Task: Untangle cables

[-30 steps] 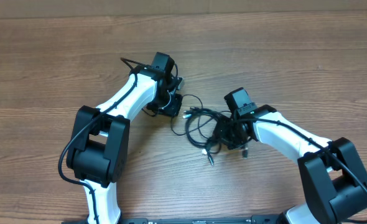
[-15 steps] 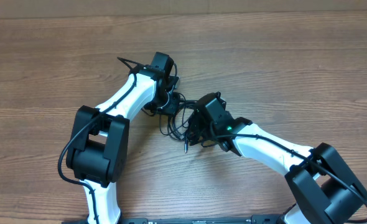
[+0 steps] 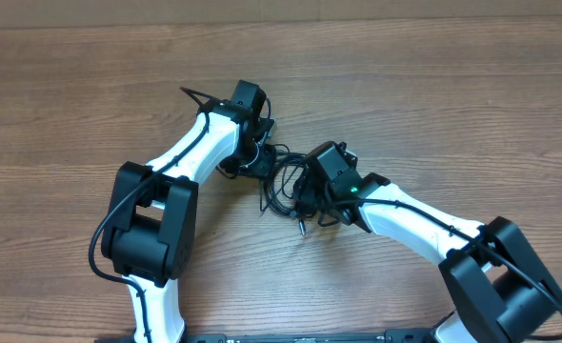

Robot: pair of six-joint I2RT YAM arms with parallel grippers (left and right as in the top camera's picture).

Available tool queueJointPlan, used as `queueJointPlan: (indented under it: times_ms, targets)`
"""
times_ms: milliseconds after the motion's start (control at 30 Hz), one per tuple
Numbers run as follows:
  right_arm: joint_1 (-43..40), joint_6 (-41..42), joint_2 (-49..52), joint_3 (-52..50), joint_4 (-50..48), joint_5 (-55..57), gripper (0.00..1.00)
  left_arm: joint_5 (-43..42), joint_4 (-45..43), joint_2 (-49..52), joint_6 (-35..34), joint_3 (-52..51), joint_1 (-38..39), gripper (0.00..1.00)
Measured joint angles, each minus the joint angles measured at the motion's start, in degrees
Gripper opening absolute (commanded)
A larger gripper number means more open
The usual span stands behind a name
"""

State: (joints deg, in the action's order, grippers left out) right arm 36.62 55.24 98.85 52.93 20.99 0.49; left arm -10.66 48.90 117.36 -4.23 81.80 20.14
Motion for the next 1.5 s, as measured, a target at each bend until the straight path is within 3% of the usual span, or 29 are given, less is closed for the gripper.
queueJointPlan:
  times_ms: [100, 233, 367, 467, 533, 567, 667, 800, 867, 900, 1000, 1067, 1233, 1300, 1367, 1400, 1500]
  targets:
    - [0.00, 0.52, 2.19, 1.05, -0.55, -0.13, 0.71, -1.33, 0.09, 0.00, 0.33, 0.00, 0.00, 0.62]
    - [0.00, 1.01, 3.91, 1.99, -2.64, -0.46, 0.60, -2.25, 0.15, 0.00, 0.57, 0.00, 0.00, 0.62]
    - [-0.28, 0.83, 4.74, 1.97, -6.40, -2.19, 0.65, -2.82, -0.33, 0.00, 1.62, 0.00, -0.02, 0.57]
    - [-0.31, -1.05, 5.79, 1.77, -11.50, -6.05, 0.67, 0.35, -1.01, 0.00, 1.14, 0.00, -0.04, 0.71]
    - [-0.31, -1.77, 6.19, 1.77, -12.74, -7.76, 0.67, 6.93, -1.18, 0.00, -1.88, -0.02, -0.44, 0.98]
    - [-0.31, -1.97, 6.34, 1.75, -12.98, -8.00, 0.69, 9.75, -1.25, 0.00, -3.17, -0.02, -0.72, 1.00]
    - [-0.26, -2.54, 6.51, 1.77, -13.53, -8.24, 0.70, 16.94, -1.38, 0.00, -7.04, -0.02, -2.45, 1.00]
    - [-0.24, -2.99, 6.54, 1.77, -13.84, -8.87, 0.83, 15.98, -1.79, 0.00, -8.07, -0.02, -5.97, 0.98]
    - [-0.24, -2.95, 6.54, 1.99, -13.94, -9.18, 0.89, 9.18, -2.71, 0.00, -6.21, -0.02, -8.09, 0.89]
    - [-0.26, -3.04, 6.54, 2.10, -13.90, -9.33, 0.96, 6.01, -3.02, 0.00, -4.68, -0.02, -8.70, 0.77]
    - [-0.20, -3.08, 6.40, 2.54, -13.97, -9.62, 1.00, -2.01, -3.26, 0.00, -1.49, -0.02, -9.79, 0.57]
    - [-0.20, -3.48, 6.40, 2.58, -13.94, -9.70, 1.00, -7.54, -3.30, 0.00, 0.63, -0.02, -10.75, 0.59]
    - [-0.20, -5.03, 6.40, 2.58, -13.90, -9.97, 1.00, -17.05, -2.32, 0.00, 3.98, -0.02, -14.03, 0.79]
    - [-0.20, -5.42, 6.40, 2.58, -13.90, -9.94, 1.00, -21.14, -1.22, 0.00, 6.45, -0.02, -15.37, 0.82]
    - [-0.20, -5.75, 6.40, 2.58, -13.90, -9.94, 1.00, -24.48, -0.68, 0.00, 8.94, -0.02, -15.74, 0.80]
    - [-0.20, -5.79, 6.40, 2.58, -13.90, -9.94, 1.00, -25.20, -0.61, 0.00, 9.55, -0.02, -15.63, 0.70]
    - [-0.20, -5.81, 6.40, 2.58, -13.90, -9.94, 1.00, -23.74, -0.33, 0.00, 10.84, -0.02, -15.26, 0.68]
